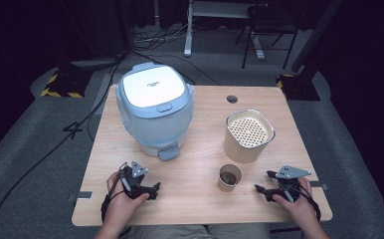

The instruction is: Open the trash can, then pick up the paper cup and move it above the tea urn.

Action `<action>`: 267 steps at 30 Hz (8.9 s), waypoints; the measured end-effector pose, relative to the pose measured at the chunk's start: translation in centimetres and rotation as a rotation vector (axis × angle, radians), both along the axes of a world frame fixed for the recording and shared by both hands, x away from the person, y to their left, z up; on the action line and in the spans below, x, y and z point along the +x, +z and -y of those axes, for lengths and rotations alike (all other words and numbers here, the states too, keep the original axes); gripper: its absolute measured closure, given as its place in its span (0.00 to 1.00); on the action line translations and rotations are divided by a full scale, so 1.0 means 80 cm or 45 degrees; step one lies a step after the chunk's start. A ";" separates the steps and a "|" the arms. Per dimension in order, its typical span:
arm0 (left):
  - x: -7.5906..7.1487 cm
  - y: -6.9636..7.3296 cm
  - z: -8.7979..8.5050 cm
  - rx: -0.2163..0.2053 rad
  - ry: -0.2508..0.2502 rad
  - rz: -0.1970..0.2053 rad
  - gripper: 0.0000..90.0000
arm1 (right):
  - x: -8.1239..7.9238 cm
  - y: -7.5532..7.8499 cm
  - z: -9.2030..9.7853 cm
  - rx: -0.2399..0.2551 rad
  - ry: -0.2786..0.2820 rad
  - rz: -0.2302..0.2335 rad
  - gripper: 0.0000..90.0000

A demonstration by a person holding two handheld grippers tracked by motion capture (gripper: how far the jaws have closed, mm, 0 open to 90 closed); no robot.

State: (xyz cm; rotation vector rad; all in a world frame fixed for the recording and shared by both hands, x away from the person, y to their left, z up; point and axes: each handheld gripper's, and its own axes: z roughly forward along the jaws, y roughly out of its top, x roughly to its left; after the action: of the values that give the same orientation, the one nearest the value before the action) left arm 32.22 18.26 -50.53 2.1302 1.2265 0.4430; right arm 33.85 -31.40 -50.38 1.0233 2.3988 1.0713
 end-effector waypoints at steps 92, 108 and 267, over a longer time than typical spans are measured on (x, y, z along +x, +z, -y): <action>0.102 0.279 0.001 -0.451 -0.443 0.357 1.00 | 0.001 0.000 0.002 0.009 0.007 0.005 0.33; 0.113 0.279 0.011 -0.301 -0.398 0.329 1.00 | 0.001 0.001 0.002 0.007 0.008 0.005 0.33; 0.035 0.002 0.025 -0.013 -0.395 0.020 0.14 | 0.024 0.144 -0.087 0.221 0.341 0.203 0.34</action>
State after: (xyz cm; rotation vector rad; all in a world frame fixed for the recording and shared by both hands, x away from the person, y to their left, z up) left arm 34.99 16.25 -50.37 2.2531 0.8656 0.3146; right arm 35.79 -24.41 -38.85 0.6480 2.3909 1.4174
